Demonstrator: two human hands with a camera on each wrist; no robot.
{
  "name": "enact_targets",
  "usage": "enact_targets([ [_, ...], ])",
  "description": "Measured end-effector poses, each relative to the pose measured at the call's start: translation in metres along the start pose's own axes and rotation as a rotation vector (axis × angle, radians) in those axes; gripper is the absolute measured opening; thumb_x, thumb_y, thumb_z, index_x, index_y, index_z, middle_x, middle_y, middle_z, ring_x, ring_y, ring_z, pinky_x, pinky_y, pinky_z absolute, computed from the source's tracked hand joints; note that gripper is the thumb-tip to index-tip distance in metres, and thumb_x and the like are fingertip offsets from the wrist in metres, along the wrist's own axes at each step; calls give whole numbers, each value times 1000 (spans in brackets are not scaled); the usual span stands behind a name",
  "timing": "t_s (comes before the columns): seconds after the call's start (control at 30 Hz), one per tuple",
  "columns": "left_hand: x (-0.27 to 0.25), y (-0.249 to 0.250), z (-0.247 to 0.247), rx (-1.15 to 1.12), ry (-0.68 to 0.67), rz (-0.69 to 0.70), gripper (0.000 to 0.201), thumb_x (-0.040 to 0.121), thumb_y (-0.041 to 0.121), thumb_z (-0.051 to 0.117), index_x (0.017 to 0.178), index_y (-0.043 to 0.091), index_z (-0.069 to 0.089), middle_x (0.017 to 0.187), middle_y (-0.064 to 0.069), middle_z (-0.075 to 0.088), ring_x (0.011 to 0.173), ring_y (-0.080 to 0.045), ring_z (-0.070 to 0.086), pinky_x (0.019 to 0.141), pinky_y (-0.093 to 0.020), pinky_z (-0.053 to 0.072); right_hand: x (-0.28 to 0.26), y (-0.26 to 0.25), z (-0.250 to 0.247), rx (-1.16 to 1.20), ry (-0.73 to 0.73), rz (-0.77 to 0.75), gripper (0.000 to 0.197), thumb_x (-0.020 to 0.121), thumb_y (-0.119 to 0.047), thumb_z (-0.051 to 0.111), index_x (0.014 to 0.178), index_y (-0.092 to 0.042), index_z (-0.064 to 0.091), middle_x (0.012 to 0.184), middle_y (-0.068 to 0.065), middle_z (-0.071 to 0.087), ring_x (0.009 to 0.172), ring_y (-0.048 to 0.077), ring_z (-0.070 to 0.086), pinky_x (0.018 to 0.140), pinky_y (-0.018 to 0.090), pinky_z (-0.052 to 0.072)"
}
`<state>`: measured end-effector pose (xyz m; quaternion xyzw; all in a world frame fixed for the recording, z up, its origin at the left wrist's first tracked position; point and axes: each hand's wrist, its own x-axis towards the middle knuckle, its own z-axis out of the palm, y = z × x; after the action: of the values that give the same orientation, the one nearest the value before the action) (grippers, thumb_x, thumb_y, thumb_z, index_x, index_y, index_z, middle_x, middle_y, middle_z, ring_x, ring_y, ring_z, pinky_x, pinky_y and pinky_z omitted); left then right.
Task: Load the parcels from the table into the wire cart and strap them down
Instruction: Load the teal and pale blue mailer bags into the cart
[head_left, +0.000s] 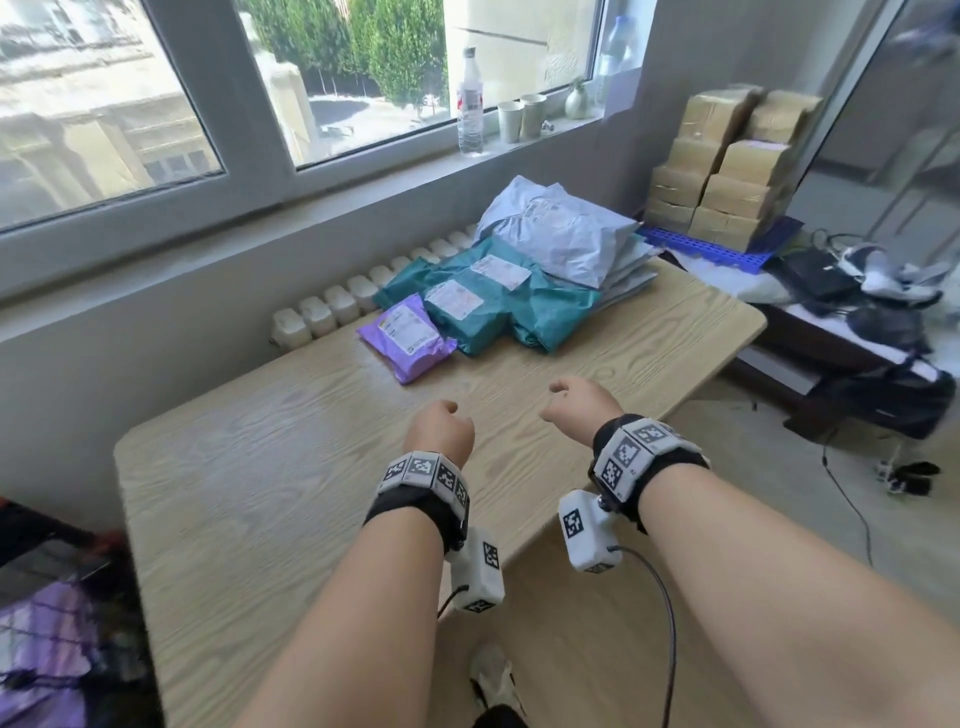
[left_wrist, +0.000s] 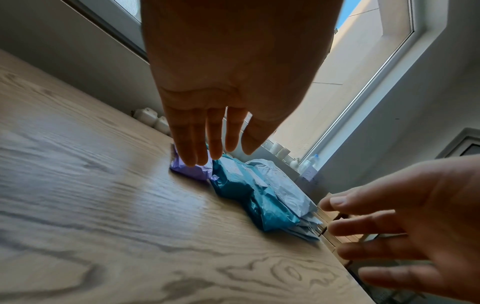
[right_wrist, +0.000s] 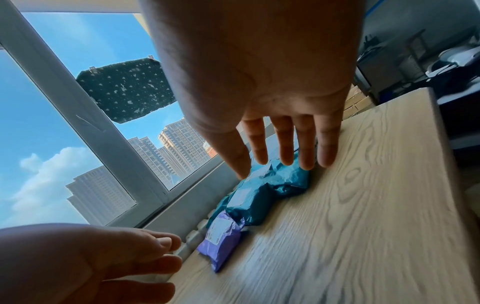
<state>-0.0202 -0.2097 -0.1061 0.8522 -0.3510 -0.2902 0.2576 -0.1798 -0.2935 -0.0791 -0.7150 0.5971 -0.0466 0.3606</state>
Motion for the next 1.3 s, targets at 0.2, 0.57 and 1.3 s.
enact_targets([
  [0.2, 75, 31, 8, 19, -13, -5, 46, 91, 21, 47, 137, 17, 50, 140, -4, 52, 127, -23, 50, 105, -31, 37, 70, -17, -22, -1, 17, -18, 51, 87, -19, 58, 137, -19, 49, 139, 3, 52, 123, 21, 52, 99, 28, 41],
  [0.57, 178, 86, 3, 58, 55, -26, 34, 87, 20, 47, 117, 13, 62, 118, -11, 65, 105, -28, 59, 85, -30, 44, 188, -62, -48, -40, -35, -114, 52, 86, -21, 58, 138, -20, 48, 136, 5, 53, 115, 22, 57, 93, 26, 45],
  [1.3, 360, 54, 34, 199, 47, -349, 49, 89, 19, 44, 137, 26, 41, 157, -3, 17, 144, -33, 13, 114, -52, 20, 396, -134, 7, -238, -439, -370, 70, 83, -18, 60, 147, -28, 34, 144, 5, 45, 105, 23, 61, 86, 32, 49],
])
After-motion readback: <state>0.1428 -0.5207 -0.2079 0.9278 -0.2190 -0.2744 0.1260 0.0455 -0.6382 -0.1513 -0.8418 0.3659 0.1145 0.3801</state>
